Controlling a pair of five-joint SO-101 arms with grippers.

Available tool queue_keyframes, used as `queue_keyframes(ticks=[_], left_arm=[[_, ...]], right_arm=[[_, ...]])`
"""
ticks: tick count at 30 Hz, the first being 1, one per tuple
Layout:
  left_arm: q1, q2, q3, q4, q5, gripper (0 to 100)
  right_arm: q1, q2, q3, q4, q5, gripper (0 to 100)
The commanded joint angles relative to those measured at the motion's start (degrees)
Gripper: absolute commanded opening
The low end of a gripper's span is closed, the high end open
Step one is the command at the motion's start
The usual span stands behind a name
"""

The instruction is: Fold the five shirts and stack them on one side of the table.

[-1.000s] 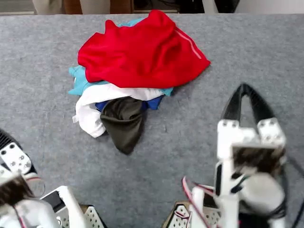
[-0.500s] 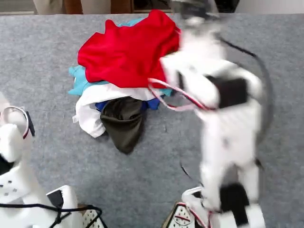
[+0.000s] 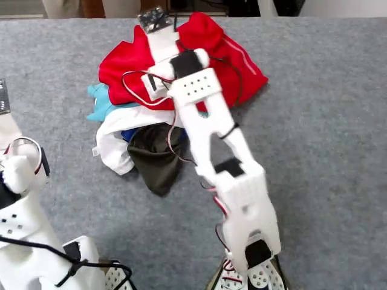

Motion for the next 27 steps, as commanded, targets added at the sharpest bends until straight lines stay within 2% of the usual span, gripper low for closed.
queue_keyframes(ticks=[1,5,7,9,20,24,27], left_arm=[[-2.8,0.0,0.4,-1.1,-1.0,2],[-3.9,0.3,1.4,-1.1,-3.2,2],[-3.6,0.0,1.7,-1.1,-3.1,2],[-3.5,0.0,1.6,-1.1,-3.1,2],[-3.5,0.3,1.1,-1.2,-3.1,2],[-3.3,0.3,1.1,-1.3,-2.9,2],[-3.3,0.4,1.0,-3.7,-0.7,2]], right_arm=[[-0.7,8.6,-14.5,6.0,-0.6,29.0],[-0.5,15.4,-28.4,10.8,-0.2,7.7],[-0.4,16.6,-34.9,11.2,3.4,0.0],[-0.7,16.4,-39.4,12.9,5.8,1.5],[2.2,-2.9,-38.0,15.6,6.2,0.3],[5.8,-11.2,-38.0,15.6,6.2,0.3],[11.9,-18.0,-38.0,15.6,6.2,0.3]])
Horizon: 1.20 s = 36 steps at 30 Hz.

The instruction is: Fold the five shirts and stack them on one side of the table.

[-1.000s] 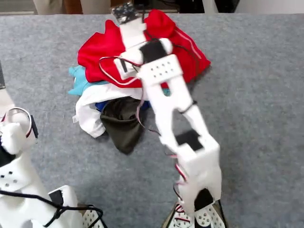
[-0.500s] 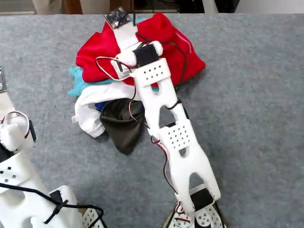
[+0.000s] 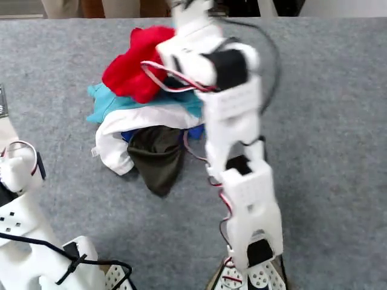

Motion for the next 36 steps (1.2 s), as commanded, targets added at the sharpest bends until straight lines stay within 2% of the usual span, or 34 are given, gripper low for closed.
queue_keyframes(ticks=[1,5,8,10,12,16,18,20,23,26,29,32,36], left_arm=[[-0.2,0.4,-1.3,-3.0,2.9,2],[2.3,0.5,-3.9,-5.2,8.4,4],[7.0,0.5,-6.2,-4.8,18.5,18],[12.2,0.5,-8.7,-3.0,26.7,28],[19.4,1.1,-11.9,1.1,30.5,34],[33.5,10.2,-18.1,1.4,33.9,34],[36.0,19.0,-22.5,1.1,35.6,34],[37.6,28.9,-28.2,1.1,36.0,34],[38.3,42.9,-37.8,2.5,35.9,34],[39.9,55.5,-48.4,3.4,36.1,34],[41.1,66.7,-59.3,3.5,37.5,34],[42.0,77.3,-69.4,3.3,37.8,34],[41.3,92.2,-80.7,3.5,39.5,34]], right_arm=[[8.0,-11.1,-2.5,0.2,0.8,0.3],[19.6,-18.1,-2.4,1.3,2.5,0.4],[26.4,-19.9,-2.4,2.5,8.0,0.3],[30.9,-19.7,-2.4,2.5,8.6,0.3],[35.3,-19.5,-1.7,2.5,7.8,0.2],[41.6,-19.1,9.1,2.5,7.2,0.2],[43.8,-19.1,18.0,2.5,9.0,0.3],[45.8,-20.1,28.1,2.5,13.8,0.3],[45.0,-23.0,46.4,2.1,22.5,0.3],[42.0,-26.2,63.4,-3.3,22.8,0.3],[40.4,-29.7,81.3,-15.8,23.3,0.3],[38.2,-33.1,99.1,-29.6,27.1,0.4],[35.8,-36.2,118.5,-46.6,27.4,0.4]])
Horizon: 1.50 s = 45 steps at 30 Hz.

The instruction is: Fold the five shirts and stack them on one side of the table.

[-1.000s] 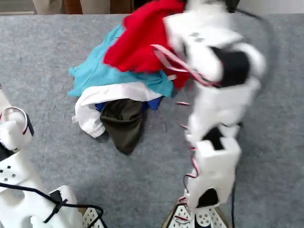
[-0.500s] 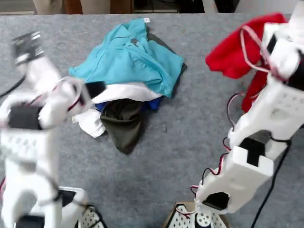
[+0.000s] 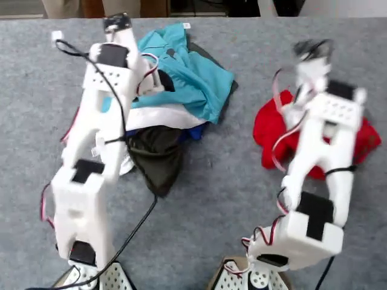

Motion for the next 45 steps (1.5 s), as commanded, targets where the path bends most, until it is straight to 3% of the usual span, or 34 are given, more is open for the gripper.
queue_keyframes(ticks=[1,6,9,13,17,18,26,34,39,45], left_arm=[[-1.1,11.6,-12.3,0.4,1.8,34],[-0.2,27.0,-21.5,2.9,5.7,34],[2.0,34.3,-25.2,4.7,5.5,32],[1.7,37.2,-31.6,6.0,5.1,19],[-0.4,38.3,-32.3,6.1,-1.2,1],[-1.5,38.3,-32.3,6.3,-2.6,2],[-20.6,37.4,-32.9,9.5,-14.2,2],[-41.1,27.2,-39.6,9.3,-24.1,2],[-48.9,23.3,-47.2,9.3,-24.2,2],[-52.5,16.2,-49.4,7.1,-21.3,2]], right_arm=[[-1.6,-4.4,17.6,-16.6,0.7,0.4],[-1.3,-5.1,29.1,-30.7,0.6,0.4],[-1.4,-4.8,28.1,-30.6,-1.8,0.4],[-1.3,-4.4,28.0,-30.6,-3.0,0.4],[-1.3,-4.4,27.9,-30.8,-3.0,0.3],[-1.3,-4.4,27.9,-30.9,-3.0,0.3],[-1.3,-4.3,28.0,-31.1,-3.0,0.3],[-1.3,-4.2,27.8,-31.2,-3.0,0.3],[-1.5,-4.2,27.9,-31.2,-3.0,0.3],[-1.6,-2.7,27.1,-31.1,-3.0,0.3]])
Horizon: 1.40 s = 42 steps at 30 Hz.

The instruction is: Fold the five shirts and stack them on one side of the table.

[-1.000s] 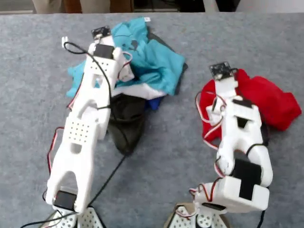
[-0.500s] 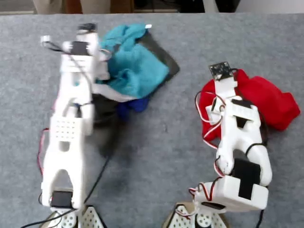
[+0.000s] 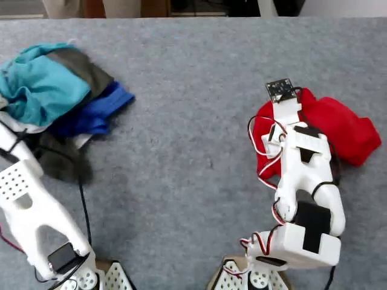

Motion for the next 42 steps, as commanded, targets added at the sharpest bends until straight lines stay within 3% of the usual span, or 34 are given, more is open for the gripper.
queue_keyframes(ticks=[1,6,11,15,20,23,28,35,39,42], left_arm=[[-3.1,-11.1,-3.6,-1.8,3.6,2],[-2.3,-22.2,-3.6,-2.2,7.4,2],[5.4,-30.0,-3.0,-0.5,7.4,2],[13.8,-29.0,0.1,0.9,7.4,12],[18.8,-22.5,13.7,0.7,7.5,20],[18.9,-17.1,20.1,0.7,7.4,20],[12.9,-14.0,20.4,0.7,7.4,21],[11.2,-17.4,24.3,0.9,7.5,19],[18.1,-22.7,38.2,1.0,8.5,3],[25.4,-27.7,52.0,0.5,8.4,3]], right_arm=[[-0.9,0.8,-1.5,-0.7,-0.7,0.2],[-0.9,2.9,-4.1,1.3,-0.8,0.2],[-0.8,3.5,-4.9,1.3,-2.7,0.2],[-0.8,3.6,-4.9,1.3,-2.7,0.2],[-0.8,3.6,-4.9,1.3,-2.7,0.2],[-0.8,3.6,-4.9,1.3,-2.7,0.2],[-0.9,3.7,-4.9,1.3,-2.7,0.2],[-1.5,3.7,-5.1,3.3,-2.6,0.2],[-4.0,3.8,-5.6,6.2,-2.6,0.2],[-4.2,3.8,-5.6,6.7,-2.6,0.2]])
